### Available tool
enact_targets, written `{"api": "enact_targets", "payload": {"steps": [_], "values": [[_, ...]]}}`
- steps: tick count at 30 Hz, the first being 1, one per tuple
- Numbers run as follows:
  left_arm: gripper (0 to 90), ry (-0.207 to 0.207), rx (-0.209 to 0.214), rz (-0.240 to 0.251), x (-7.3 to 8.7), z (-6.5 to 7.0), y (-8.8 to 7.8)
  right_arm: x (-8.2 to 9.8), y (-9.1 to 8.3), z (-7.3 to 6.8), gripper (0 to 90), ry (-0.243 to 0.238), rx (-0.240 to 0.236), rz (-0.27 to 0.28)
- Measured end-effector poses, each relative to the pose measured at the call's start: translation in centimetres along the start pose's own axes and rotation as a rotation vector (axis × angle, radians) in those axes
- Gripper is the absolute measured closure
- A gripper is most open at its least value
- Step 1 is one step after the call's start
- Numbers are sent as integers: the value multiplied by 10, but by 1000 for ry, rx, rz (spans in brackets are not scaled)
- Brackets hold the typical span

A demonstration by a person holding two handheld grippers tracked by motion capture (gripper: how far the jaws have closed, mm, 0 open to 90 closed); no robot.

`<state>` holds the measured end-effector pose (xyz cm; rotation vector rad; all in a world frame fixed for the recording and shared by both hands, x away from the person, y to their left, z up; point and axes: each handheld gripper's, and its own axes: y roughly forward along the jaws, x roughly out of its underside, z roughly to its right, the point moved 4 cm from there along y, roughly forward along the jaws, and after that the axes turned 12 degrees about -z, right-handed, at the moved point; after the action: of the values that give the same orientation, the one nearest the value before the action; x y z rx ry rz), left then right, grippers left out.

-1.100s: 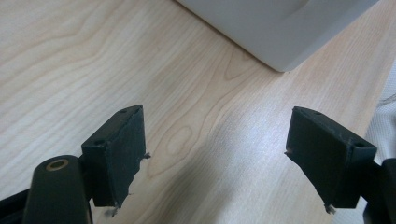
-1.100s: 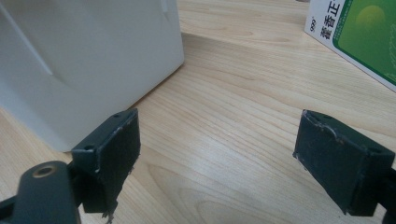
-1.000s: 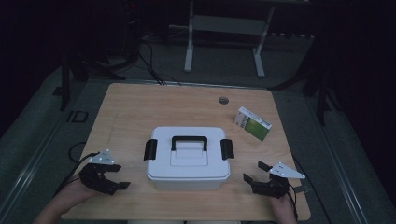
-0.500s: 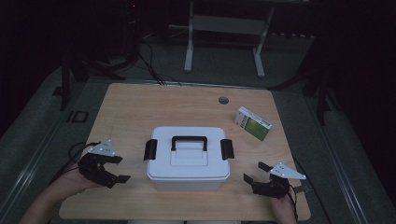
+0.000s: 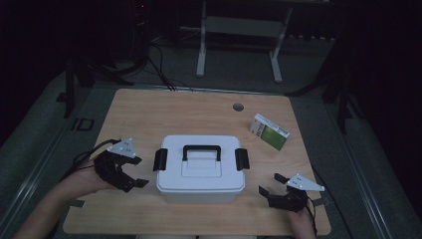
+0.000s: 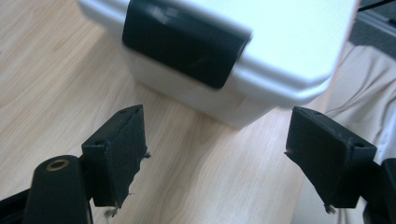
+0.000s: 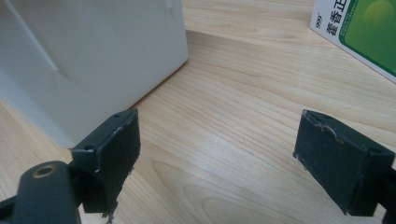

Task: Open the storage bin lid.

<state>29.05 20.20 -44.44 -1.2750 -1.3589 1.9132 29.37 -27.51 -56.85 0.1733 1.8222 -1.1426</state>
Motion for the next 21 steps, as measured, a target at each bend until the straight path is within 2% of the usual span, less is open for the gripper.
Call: {"api": "enact_targets", "payload": {"steps": [3,4,8,16,17,21], "values": [[200,25,-5,-15,-9,1,-2,0,0,0,141,1,-3,-1],[200,32,-18,-22,-12,1,-3,0,0,0,141,2,-4,-1],[200,53,-11,-31,-24,2,-3,0,0,0,141,2,-6,-2],[200,96,-29,-62,-46,2,-2,1,1,0,141,-4,-9,-5],[200,103,-20,-66,-50,1,-2,1,1,0,141,-5,-9,-5],[201,96,-41,-87,-60,-1,1,1,1,1,141,-4,-14,-4]]}}
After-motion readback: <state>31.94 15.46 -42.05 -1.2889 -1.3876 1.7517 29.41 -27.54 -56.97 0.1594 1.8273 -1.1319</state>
